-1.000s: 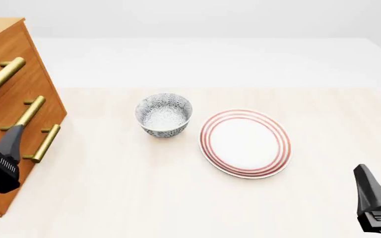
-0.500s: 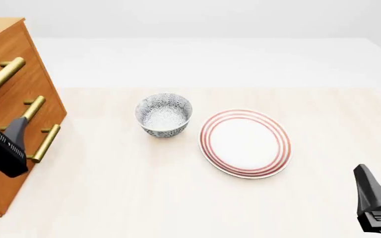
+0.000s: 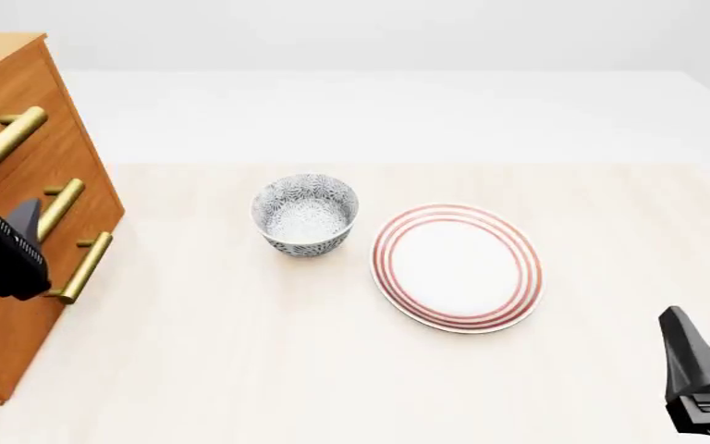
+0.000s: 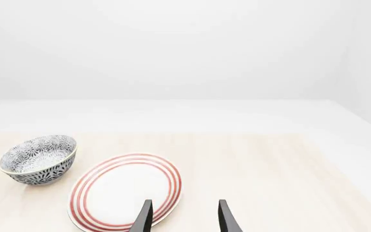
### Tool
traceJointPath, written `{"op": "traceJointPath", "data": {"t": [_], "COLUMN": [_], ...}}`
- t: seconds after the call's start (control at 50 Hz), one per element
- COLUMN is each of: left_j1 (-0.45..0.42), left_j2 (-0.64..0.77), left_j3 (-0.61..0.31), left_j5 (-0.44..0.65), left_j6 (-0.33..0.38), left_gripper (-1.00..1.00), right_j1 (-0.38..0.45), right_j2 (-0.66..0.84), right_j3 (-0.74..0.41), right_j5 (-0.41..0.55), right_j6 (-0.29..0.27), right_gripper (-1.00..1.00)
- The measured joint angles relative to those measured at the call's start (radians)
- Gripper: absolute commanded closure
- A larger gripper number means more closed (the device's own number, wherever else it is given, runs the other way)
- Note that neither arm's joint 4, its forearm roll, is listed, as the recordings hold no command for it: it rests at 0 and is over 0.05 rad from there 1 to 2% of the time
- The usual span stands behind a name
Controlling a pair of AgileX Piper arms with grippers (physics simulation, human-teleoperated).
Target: Open the top drawer of the cabinet.
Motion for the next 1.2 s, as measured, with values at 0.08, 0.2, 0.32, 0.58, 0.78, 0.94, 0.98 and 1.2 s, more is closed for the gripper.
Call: {"op": "traceJointPath", "data": {"t": [0.08,0.2,0.32,0.58,0.78,0.94,0.98,1.2], "left_j1": [0.006,0.018,0.032,0.07,0.09,0.104,0.107,0.131], "left_j2": [0.028,0.064,0.085,0.113,0.145,0.178,0.188,0.243], "left_j3": [-0.005,-0.013,-0.025,-0.037,-0.045,-0.053,-0.056,-0.065], "left_j5": [-0.02,-0.043,-0.051,-0.063,-0.073,-0.089,-0.094,-0.131], "left_j6": [0.005,0.008,0.008,0.005,-0.003,-0.004,-0.005,0.003], "left_gripper": [-1.0,-1.0,-1.0,-1.0,-1.0,-1.0,-1.0,-1.0], "right_j1": [0.0,0.0,0.0,0.0,0.0,0.0,0.0,0.0], "right_j2": [0.0,0.0,0.0,0.0,0.0,0.0,0.0,0.0], "right_j3": [0.0,0.0,0.0,0.0,0.0,0.0,0.0,0.0], "right_j5": [0.0,0.0,0.0,0.0,0.0,0.0,0.0,0.0], "right_j6": [0.0,0.0,0.0,0.0,0.0,0.0,0.0,0.0], "right_gripper": [-1.0,-1.0,-1.0,-1.0,-1.0,-1.0,-1.0,-1.0]}}
